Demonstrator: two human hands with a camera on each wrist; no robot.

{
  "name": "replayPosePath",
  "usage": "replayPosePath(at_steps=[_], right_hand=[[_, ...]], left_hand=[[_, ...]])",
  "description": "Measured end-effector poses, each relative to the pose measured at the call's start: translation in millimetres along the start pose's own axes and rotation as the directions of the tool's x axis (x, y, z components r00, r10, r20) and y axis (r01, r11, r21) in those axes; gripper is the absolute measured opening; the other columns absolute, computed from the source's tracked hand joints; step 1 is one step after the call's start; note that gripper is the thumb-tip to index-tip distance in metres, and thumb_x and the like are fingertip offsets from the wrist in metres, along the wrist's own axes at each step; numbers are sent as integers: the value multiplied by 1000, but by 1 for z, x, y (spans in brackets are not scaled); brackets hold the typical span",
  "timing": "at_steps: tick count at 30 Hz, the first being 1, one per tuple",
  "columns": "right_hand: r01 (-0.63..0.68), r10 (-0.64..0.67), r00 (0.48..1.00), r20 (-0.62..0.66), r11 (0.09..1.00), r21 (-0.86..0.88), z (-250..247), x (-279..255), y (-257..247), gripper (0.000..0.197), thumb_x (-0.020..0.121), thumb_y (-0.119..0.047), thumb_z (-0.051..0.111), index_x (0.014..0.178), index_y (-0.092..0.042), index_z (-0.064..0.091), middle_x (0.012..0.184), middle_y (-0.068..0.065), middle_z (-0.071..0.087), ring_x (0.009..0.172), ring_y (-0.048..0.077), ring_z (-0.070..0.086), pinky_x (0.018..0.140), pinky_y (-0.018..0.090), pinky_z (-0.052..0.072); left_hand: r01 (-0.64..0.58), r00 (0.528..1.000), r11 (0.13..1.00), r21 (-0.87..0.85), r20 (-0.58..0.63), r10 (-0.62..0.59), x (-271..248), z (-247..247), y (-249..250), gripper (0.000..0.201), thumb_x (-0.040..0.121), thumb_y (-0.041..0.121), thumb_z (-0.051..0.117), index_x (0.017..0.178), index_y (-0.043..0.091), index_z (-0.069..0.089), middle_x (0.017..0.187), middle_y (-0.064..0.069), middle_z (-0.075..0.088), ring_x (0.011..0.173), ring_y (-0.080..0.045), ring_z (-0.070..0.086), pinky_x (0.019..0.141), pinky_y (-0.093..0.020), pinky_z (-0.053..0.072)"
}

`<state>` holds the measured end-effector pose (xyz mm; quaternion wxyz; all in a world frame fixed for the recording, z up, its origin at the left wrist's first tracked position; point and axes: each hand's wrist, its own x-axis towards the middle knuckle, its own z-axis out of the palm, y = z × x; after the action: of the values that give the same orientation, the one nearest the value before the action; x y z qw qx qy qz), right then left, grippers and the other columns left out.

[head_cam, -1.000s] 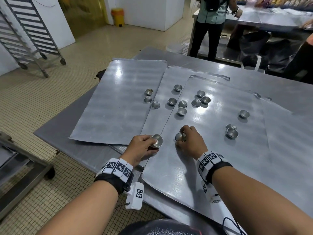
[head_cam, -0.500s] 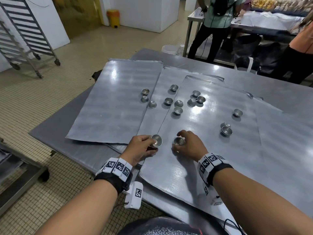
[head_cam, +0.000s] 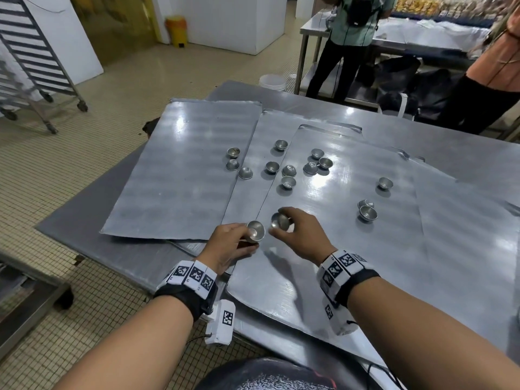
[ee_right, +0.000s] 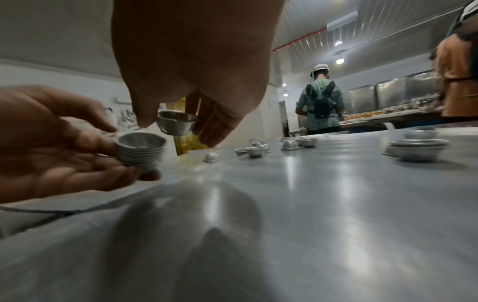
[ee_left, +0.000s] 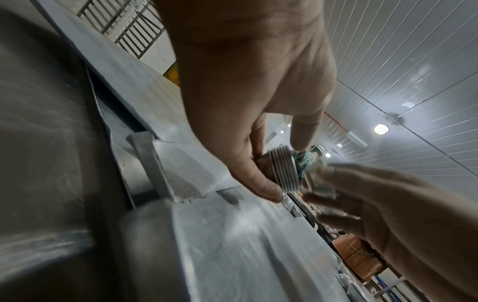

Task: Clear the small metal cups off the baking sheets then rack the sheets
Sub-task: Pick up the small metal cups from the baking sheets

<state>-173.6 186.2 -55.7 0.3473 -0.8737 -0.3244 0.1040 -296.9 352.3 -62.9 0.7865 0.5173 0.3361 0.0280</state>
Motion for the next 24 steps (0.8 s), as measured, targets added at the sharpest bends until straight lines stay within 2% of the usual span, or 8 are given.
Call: replayPosePath(at_steps=[3,8,12,15,18,20,22,24], right_hand=[[53,-55,998,29,997,52,9,-1,-16,55,78,-51,74,126,-30,59,112,-9,72,99,13,66,87,35,55],[76,-76,994,76,997,12,17,-5,-21,54,78,-54,75,124,-34,56,110,-9,72,96,17,66,84,38,54],[57,-58,995,83,998,18,12,-10,-15,60,77,-58,75,128,-35,55,115,-10,71,103,16,66,87,37,53],[28,-32,992,118,999,41,5,-17,-2,72,76,-64,73,137,-34,51,127,-9,67,114,11,63,95,34,51],[-56,53,993,109,998,18,-14,-21,24,58,82,-63,67,128,-28,60,126,-11,66,108,7,63,92,29,51],[-137,139,987,79,990,-30,-30,-21,49,45,86,-58,65,118,-27,66,118,-11,69,99,7,65,85,27,50],[-215,217,976,22,972,-92,-48,-18,74,35,88,-54,64,109,-27,68,110,-9,71,96,11,66,82,28,49],[-290,287,957,-42,949,-127,-66,-15,97,31,88,-51,63,106,-26,69,107,-6,71,97,16,67,84,32,51]], left_hand=[[-13,1000,998,-56,20,14,-3,6,3,18,89,0,58,98,-6,73,95,-26,72,87,-31,72,84,-41,60],[-21,998,985,-172,55,31,-3,15,7,29,92,2,53,111,-17,64,96,-29,69,72,-26,70,69,-39,61],[-34,996,999,-25,78,36,2,18,0,22,94,6,63,108,-9,70,84,-17,72,69,-20,69,70,-37,61],[-42,995,998,42,90,38,8,23,-5,21,91,9,70,110,0,73,89,-17,74,71,-22,70,81,-42,60],[-35,998,995,97,53,30,16,36,-6,21,89,11,73,109,3,75,100,-21,75,82,-26,74,76,-36,61],[-27,998,990,139,63,18,22,48,-4,22,86,12,75,106,3,76,104,-23,74,85,-28,74,80,-41,61],[-25,996,982,188,87,8,26,62,0,18,85,11,76,101,2,77,102,-22,74,85,-28,74,86,-49,61],[-30,993,968,251,120,-1,31,79,4,15,85,11,75,99,4,78,97,-20,75,83,-27,75,84,-50,62]])
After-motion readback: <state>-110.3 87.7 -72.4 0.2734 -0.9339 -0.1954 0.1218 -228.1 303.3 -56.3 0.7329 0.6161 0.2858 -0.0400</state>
